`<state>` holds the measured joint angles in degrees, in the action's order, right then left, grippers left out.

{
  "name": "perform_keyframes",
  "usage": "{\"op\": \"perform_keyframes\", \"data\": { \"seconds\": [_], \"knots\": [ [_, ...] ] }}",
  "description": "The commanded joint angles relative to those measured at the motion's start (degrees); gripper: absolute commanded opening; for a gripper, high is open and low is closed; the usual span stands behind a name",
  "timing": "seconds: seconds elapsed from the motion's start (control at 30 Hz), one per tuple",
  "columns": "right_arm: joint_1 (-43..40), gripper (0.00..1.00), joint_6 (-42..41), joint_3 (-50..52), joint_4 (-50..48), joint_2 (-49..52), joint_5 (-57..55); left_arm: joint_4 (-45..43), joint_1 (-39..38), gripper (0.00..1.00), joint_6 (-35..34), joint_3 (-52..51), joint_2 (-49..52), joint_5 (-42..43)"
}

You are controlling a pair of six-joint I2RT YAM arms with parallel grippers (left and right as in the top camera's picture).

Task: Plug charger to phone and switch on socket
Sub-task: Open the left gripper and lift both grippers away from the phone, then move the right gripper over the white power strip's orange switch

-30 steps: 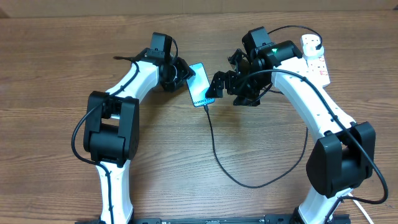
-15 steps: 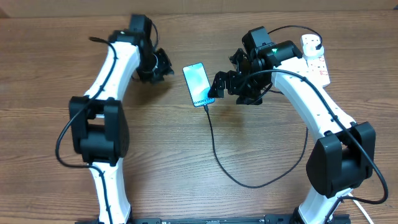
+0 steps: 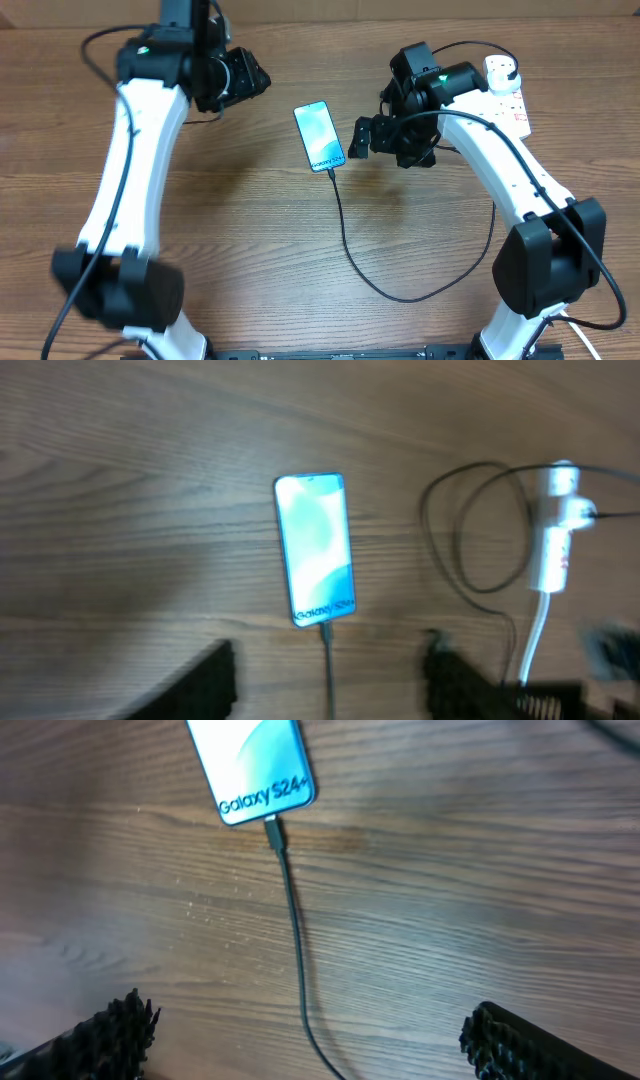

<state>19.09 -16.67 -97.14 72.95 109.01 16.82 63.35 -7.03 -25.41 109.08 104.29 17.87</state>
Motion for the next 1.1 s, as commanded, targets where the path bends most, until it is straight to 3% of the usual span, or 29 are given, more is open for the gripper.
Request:
{"op": "perform_keyframes", "data": {
  "seconds": [0.0,0.03,0.37,0.53,0.7,0.83,0.97,1.07],
  "knots": [
    [-0.5,1.0,-1.7,-4.2,1.4,-5.9,-6.1,2.0,0.0,0.93,3.3,1.5,-7.0,-0.5],
    [-0.5,1.0,-2.0,-4.8,2.1,-7.5,-7.6,3.4,0.0,1.0,3.8,1.5,-8.6,-0.5],
    [-0.5,1.0,-4.9,-5.1,9.8,-25.9,-18.7,15.4,-1.6,0.99,3.5,1.4,-19.1,-6.8],
    [-0.5,1.0,-6.4,-5.1,14.4,-30.6,-21.3,17.8,-4.4,1.0,3.5,1.3,-22.8,-8.1],
    [-0.5,1.0,-10.7,-5.1,17.9,-31.7,-25.6,20.2,-10.5,1.0,0.3,0.5,-26.0,-15.0],
    [-1.5,1.0,-12.7,-4.8,15.3,-31.4,-29.9,19.8,-15.7,1.0,-1.6,-1.6,-27.3,-18.4],
    [-7.9,1.0,-13.5,-4.9,8.7,-30.7,-32.0,19.8,-18.0,0.99,-1.6,-3.0,-26.4,-19.8],
    [-15.3,1.0,-7.8,-4.9,2.9,-29.2,-27.5,20.1,-18.0,1.0,-1.6,-3.1,-25.2,-20.5]
  ]
}}
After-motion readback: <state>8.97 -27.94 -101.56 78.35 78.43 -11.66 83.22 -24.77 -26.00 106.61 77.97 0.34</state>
